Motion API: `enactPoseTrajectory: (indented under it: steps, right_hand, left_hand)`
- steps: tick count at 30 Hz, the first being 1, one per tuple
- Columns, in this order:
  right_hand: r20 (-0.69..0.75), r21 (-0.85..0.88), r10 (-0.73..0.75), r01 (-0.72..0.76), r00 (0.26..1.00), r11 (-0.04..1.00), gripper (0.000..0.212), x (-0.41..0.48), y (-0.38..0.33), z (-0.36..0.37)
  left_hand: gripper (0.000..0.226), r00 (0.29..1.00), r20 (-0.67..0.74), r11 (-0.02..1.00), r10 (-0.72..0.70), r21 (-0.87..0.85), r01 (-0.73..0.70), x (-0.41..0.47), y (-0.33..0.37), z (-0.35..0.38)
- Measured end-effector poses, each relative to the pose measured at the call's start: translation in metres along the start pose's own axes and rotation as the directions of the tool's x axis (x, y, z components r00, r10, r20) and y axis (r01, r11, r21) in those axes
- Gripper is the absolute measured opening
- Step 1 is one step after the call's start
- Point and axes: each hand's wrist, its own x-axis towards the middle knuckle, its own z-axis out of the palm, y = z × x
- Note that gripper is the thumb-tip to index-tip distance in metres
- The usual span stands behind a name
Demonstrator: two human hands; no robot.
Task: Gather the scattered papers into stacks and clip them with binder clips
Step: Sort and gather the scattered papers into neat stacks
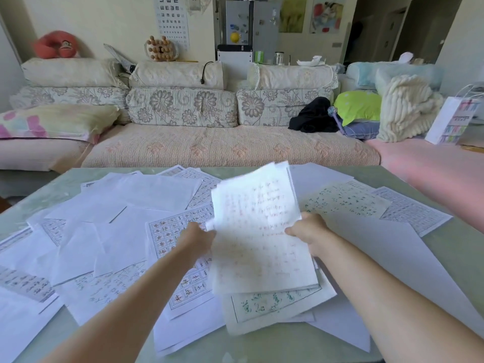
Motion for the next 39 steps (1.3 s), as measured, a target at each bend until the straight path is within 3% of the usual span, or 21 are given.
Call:
enactPoseTrajectory:
  steps: [2,4,7,10,16,23,25,28,30,34,36,39]
  right_hand:
    - [0.023,0.146,0.014,-0.017,1.0,0.989,0.047,0.002,-0.001,-0.008]
    - [0.077,0.251,0.029,-0.047,0.997,0.967,0.031,0.002,-0.001,-0.014]
    - [0.13,0.266,-0.002,-0.033,0.992,0.963,0.032,0.008,0.004,-0.015]
    - [0.15,0.225,-0.035,0.001,0.988,0.974,0.032,0.005,0.007,-0.013]
    - [0.148,0.192,-0.047,0.018,0.988,0.981,0.026,0.007,0.008,-0.017]
    - [0.243,0.139,-0.047,0.013,0.969,0.99,0.023,0.0,0.013,-0.001]
    - [0.268,0.106,-0.027,-0.001,0.963,0.994,0.023,-0.001,0.015,0.007]
    - [0.328,0.044,-0.016,0.001,0.945,0.999,0.027,-0.004,0.015,0.014]
    - [0.358,0.044,-0.014,-0.002,0.934,0.999,0.022,-0.006,0.012,0.015]
    - [0.364,0.185,-0.046,-0.024,0.93,0.982,0.011,-0.008,0.0,0.015]
    - [0.329,0.192,-0.122,0.061,0.936,0.98,0.019,-0.01,-0.011,0.013]
    - [0.186,0.168,-0.352,0.323,0.917,0.931,0.029,-0.018,-0.035,0.009]
  left_hand:
    - [0.062,0.999,0.03,0.974,-0.029,-0.222,0.035,0.004,-0.002,-0.005]
    - [0.041,0.983,0.185,0.838,-0.013,-0.535,0.112,0.009,-0.003,-0.009]
    - [0.02,0.96,0.265,0.675,0.091,-0.726,0.137,0.003,0.002,-0.015]
    - [0.016,0.976,0.184,0.692,0.116,-0.72,0.053,0.003,0.007,-0.016]
    - [0.018,1.0,-0.001,0.77,-0.004,-0.638,0.002,0.016,0.004,-0.02]
    - [0.033,0.994,0.11,0.657,-0.025,-0.747,0.099,0.012,0.002,-0.016]
    - [0.048,0.988,0.156,0.609,-0.003,-0.783,0.126,0.009,0.002,-0.017]
    - [0.028,0.988,0.149,0.717,0.045,-0.694,0.071,0.009,-0.002,-0.02]
    - [0.028,0.991,0.133,0.753,0.029,-0.655,0.066,0.012,-0.007,-0.019]
    - [0.022,0.989,0.09,0.653,0.114,-0.757,-0.006,0.009,-0.001,-0.031]
    - [0.023,0.975,0.05,0.605,0.216,-0.791,-0.094,0.005,0.009,-0.04]
    - [0.025,0.942,-0.134,0.52,0.309,-0.805,-0.285,-0.01,0.028,-0.058]
